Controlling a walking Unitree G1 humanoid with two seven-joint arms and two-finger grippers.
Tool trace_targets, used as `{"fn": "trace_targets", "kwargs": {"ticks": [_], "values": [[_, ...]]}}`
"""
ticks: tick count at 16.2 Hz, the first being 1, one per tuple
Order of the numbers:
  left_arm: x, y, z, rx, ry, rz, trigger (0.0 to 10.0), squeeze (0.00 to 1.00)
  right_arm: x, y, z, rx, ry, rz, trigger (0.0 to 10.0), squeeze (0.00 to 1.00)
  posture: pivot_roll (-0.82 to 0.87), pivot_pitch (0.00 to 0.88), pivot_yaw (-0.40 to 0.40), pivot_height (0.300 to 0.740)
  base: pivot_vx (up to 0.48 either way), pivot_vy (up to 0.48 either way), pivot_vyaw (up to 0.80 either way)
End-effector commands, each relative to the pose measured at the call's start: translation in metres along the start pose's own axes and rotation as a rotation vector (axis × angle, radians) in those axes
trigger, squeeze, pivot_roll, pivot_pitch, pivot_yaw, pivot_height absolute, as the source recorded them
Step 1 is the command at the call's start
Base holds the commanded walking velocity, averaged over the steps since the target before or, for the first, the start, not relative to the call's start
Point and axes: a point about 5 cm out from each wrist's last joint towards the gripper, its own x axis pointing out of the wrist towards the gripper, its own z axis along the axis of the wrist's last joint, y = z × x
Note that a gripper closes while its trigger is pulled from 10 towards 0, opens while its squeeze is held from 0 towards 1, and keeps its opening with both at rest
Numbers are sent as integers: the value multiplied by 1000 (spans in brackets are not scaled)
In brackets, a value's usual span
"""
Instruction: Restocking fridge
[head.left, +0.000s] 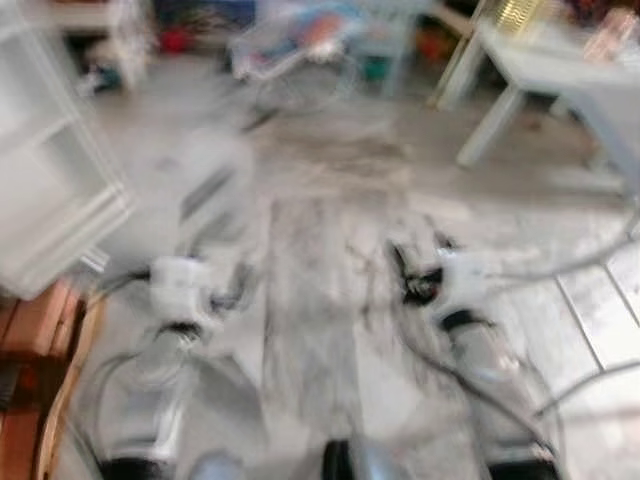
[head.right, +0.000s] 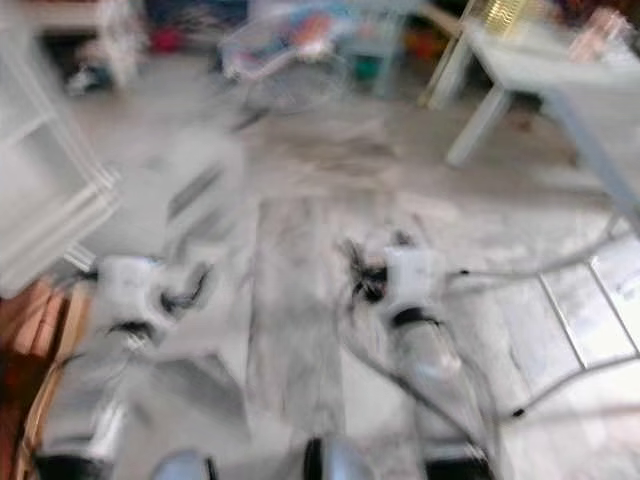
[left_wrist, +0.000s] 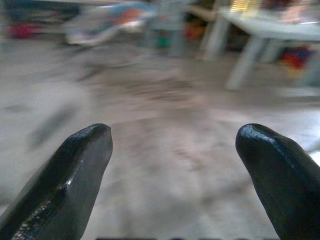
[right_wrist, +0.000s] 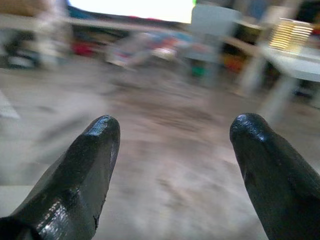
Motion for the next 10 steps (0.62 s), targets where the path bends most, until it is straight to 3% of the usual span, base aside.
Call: {"fn": "trace_targets", "kwargs": {"ticks": [1,10], "values": [[-2,10,0,13,11,24,10000,0,2,4,5,6,-28,-4,10000,0,36,139,-73,740,450,0,-800],[3,7,3,-8,-3,17,10000,0,6,7,8,1,-47,13,10000,0,32,134,-76,740,472,0,-800]]}}
